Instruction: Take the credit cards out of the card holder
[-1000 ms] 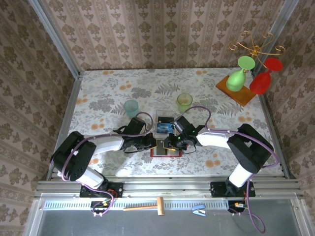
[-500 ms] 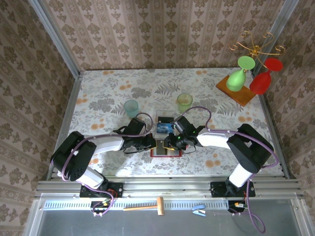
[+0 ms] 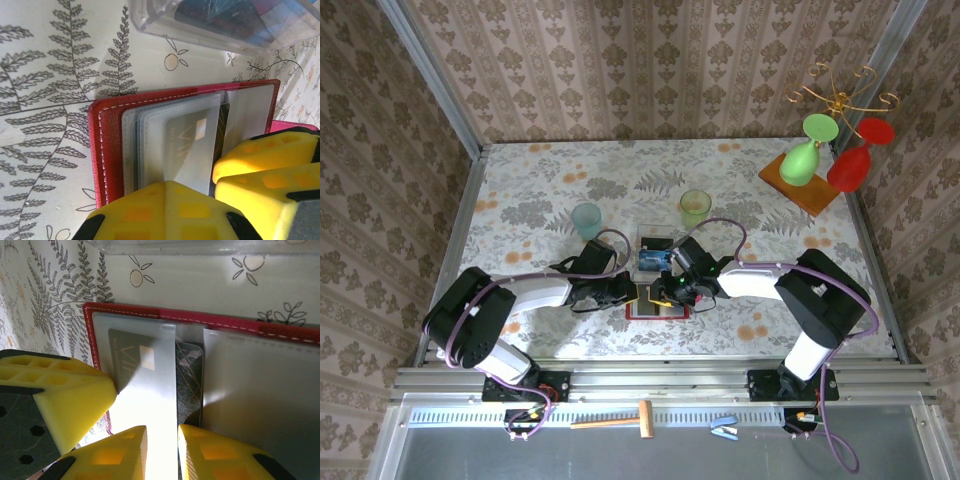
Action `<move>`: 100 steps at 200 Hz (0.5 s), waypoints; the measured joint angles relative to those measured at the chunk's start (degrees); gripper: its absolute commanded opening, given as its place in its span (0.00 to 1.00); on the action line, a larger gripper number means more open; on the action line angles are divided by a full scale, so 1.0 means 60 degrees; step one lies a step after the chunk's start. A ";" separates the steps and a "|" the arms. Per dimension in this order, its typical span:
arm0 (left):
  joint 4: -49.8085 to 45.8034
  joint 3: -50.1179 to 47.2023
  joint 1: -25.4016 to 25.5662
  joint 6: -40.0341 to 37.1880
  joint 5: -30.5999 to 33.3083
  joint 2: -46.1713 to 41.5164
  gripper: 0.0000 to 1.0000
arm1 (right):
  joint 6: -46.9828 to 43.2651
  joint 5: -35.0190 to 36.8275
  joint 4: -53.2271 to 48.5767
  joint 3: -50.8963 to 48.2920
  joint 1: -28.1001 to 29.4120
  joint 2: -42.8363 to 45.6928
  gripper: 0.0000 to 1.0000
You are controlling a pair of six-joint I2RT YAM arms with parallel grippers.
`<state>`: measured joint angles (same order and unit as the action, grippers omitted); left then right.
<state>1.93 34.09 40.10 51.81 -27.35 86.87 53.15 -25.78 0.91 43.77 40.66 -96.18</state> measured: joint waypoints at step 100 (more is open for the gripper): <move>0.0000 0.0000 0.0000 0.0000 -0.0007 0.0007 0.03 | -0.0481 0.0481 -0.1100 0.0415 -0.0004 0.0040 0.27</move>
<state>1.93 34.09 40.10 51.81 -27.40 86.91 50.26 -22.90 -5.69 46.26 40.64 -95.94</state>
